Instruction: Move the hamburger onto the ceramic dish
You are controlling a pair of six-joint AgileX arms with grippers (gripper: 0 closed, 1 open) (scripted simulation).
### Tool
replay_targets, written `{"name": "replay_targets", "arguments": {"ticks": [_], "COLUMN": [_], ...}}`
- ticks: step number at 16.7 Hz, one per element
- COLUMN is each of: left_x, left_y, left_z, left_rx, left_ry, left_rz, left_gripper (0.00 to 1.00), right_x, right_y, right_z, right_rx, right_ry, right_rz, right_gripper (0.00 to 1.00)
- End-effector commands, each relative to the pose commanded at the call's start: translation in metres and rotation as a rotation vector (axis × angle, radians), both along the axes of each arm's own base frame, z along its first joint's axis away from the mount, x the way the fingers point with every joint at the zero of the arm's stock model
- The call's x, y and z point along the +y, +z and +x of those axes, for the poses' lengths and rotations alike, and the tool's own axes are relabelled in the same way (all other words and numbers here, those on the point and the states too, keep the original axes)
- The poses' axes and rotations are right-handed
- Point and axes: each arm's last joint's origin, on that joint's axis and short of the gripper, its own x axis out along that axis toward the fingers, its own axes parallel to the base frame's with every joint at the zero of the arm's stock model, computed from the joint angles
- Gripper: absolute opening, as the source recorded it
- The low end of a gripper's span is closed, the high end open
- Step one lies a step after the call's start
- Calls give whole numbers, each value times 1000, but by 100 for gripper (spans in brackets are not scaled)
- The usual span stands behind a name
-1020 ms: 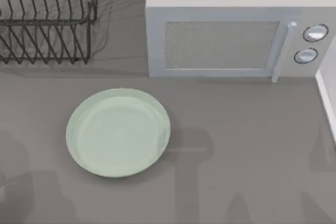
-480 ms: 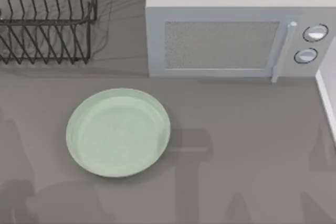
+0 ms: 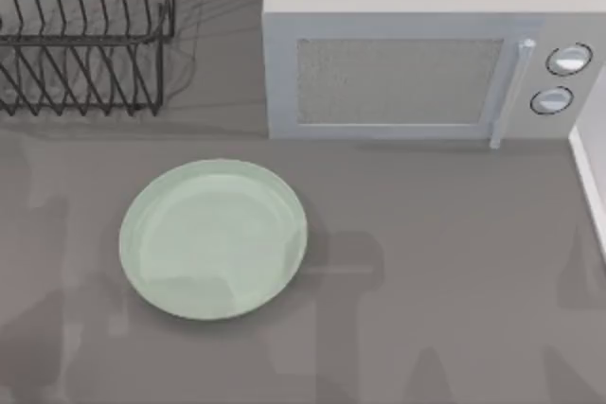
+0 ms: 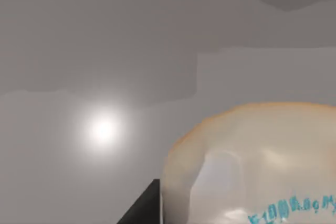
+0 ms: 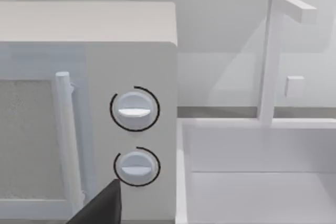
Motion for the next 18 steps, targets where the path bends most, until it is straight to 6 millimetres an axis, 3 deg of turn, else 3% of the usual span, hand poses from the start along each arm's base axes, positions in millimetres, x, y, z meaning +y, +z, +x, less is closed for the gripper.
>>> {"name": "replay_targets", "arguments": {"ticks": [3, 6, 9, 11, 14, 18], "left_x": [-41, -105, -177, -214, -242, -241], "left_y": [0, -7, -16, -21, -24, -24], "left_z": [40, 73, 87, 89, 89, 88], "left_rx": [8, 18, 18, 11, 0, -1], "left_ry": [-398, -890, -1311, -1504, -1640, -1643], "left_rz": [-2, -6, -8, -5, -1, -2], "left_gripper": [0, 0, 0, 0, 0, 0], "right_x": [0, 0, 0, 0, 0, 0], "right_y": [0, 0, 0, 0, 0, 0], "right_z": [0, 0, 0, 0, 0, 0], "right_rx": [0, 0, 0, 0, 0, 0], "right_ry": [0, 0, 0, 0, 0, 0], "right_rz": [0, 0, 0, 0, 0, 0], "right_gripper": [100, 100, 100, 100, 100, 100]}}
